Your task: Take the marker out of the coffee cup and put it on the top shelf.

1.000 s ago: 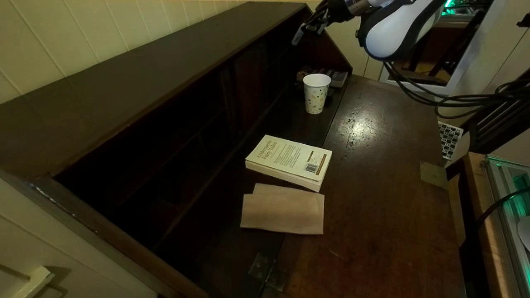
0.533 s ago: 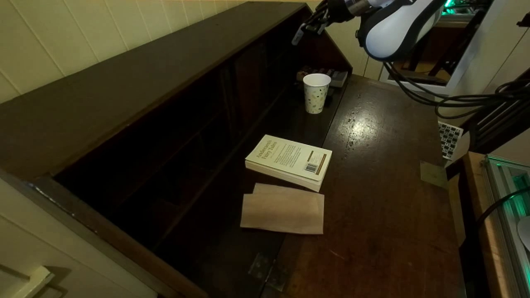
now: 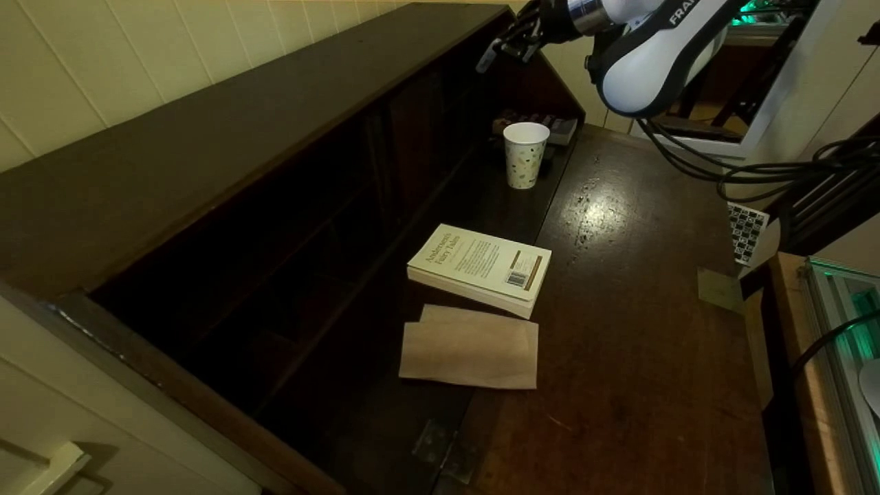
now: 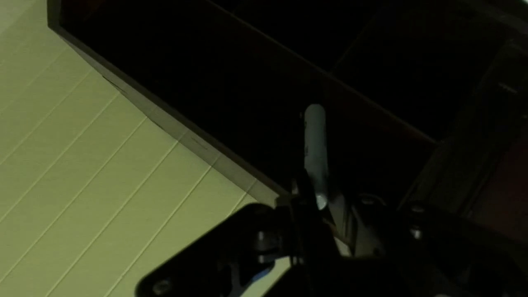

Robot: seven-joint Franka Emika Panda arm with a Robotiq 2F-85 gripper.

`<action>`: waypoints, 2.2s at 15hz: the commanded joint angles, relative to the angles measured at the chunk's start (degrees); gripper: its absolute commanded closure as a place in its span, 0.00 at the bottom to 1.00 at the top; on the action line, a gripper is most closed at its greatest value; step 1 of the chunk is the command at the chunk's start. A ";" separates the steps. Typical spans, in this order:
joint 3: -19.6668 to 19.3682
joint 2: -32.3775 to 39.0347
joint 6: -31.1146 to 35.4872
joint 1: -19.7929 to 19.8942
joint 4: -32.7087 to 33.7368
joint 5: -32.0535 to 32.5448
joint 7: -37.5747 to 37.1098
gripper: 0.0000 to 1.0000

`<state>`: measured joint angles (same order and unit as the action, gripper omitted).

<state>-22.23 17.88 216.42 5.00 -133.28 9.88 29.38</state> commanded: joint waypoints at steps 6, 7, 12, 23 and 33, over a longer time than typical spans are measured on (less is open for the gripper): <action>2.98 5.75 8.89 2.63 2.36 2.27 1.50 0.96; 3.13 6.34 9.59 2.84 2.77 2.43 1.47 0.96; 4.05 8.46 11.20 3.96 4.79 2.94 0.45 0.96; 6.65 11.27 9.44 8.25 9.50 10.11 -5.66 0.96; 7.18 13.73 6.38 10.12 12.26 13.39 -6.98 0.96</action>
<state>-15.85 30.13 224.40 13.53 -123.43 20.70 24.29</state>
